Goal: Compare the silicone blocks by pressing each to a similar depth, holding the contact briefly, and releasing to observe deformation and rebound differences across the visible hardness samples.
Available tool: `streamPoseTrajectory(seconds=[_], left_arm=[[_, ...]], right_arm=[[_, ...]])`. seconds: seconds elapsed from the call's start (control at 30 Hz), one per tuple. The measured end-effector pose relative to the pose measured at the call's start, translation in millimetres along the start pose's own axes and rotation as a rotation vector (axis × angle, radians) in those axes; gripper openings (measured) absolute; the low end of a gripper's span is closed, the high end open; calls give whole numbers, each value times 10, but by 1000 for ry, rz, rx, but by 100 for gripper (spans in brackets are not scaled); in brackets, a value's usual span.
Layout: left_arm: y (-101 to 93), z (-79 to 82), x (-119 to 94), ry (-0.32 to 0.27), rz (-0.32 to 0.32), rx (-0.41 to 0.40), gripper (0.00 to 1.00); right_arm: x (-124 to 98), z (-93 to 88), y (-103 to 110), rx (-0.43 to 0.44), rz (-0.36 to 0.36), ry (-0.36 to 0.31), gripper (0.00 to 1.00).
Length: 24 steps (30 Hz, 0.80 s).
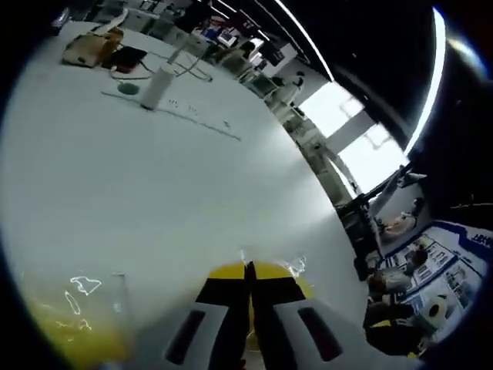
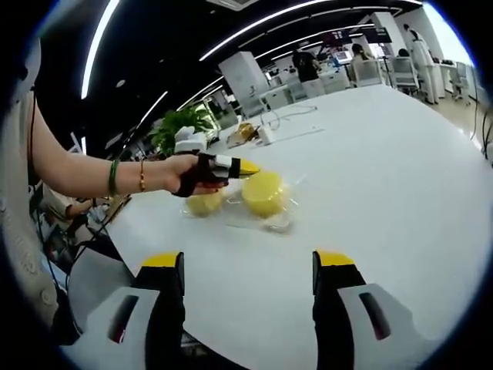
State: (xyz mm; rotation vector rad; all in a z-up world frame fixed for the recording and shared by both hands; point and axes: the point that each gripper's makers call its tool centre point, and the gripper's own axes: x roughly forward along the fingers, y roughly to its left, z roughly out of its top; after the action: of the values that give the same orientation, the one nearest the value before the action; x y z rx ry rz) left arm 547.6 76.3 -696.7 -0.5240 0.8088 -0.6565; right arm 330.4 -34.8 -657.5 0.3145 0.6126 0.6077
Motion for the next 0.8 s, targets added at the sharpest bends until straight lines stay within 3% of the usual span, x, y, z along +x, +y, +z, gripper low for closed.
streamPoseTrajectory(seconds=[0.17,0.4,0.67,0.8], left_arm=[[-210,130,-87,-29,-8,200,0],[-524,214,-235,-82,-39,409,0],[-900,221,-370,-85,-58,762,0],[-967,165,-391,-70,-56,822,0]], right_arm=[[-2,-1,5,-15,1,7,62],[-4,23,18,-18,10,3,62],[3,47,55,-31,21,1,61],[5,62,73,-37,25,-2,61]])
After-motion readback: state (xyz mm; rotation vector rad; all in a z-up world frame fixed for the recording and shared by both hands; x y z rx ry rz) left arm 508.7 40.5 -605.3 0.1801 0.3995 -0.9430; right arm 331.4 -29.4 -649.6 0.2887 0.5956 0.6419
